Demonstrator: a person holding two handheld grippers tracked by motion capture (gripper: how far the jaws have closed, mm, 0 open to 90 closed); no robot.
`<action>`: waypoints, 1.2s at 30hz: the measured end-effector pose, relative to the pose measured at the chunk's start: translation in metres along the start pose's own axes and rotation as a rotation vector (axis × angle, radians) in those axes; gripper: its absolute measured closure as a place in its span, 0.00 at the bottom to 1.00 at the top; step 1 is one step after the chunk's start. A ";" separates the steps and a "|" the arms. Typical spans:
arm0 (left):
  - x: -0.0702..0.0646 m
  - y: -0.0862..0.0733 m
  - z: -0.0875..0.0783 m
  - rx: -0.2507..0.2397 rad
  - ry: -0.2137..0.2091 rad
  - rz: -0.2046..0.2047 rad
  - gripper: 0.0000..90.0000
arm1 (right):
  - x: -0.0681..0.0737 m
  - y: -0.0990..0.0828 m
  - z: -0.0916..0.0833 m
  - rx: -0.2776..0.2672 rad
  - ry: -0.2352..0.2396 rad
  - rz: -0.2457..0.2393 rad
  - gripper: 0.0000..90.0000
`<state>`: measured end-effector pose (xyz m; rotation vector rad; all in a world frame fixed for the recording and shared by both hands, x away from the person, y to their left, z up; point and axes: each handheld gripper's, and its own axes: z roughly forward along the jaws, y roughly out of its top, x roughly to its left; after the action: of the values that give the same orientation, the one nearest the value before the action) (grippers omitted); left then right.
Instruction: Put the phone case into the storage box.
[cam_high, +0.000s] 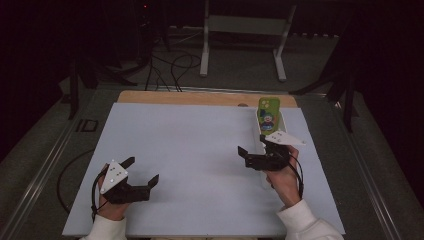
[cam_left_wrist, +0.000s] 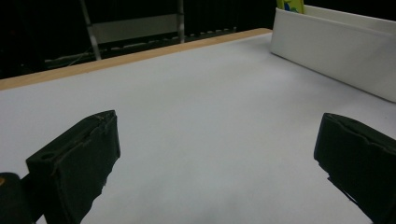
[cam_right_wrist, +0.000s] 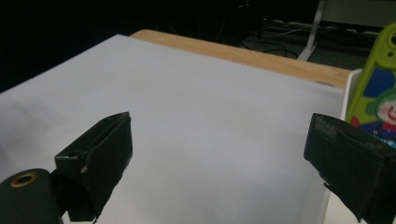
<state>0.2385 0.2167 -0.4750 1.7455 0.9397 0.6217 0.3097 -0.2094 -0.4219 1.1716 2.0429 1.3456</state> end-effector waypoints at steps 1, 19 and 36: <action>0.000 0.000 0.000 -0.001 0.000 -0.001 0.01 | 0.001 -0.003 -0.001 0.006 -0.002 -0.001 0.09; 0.001 0.002 -0.004 -0.016 -0.001 0.003 0.01 | 0.014 -0.061 -0.018 -0.083 0.068 -0.066 0.09; -0.001 0.003 -0.008 -0.038 -0.010 0.042 0.00 | 0.010 -0.087 -0.047 -0.212 0.058 -0.109 0.09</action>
<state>0.2324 0.2201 -0.4693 1.7373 0.8809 0.6534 0.2344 -0.2416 -0.4781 0.9271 1.9171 1.5148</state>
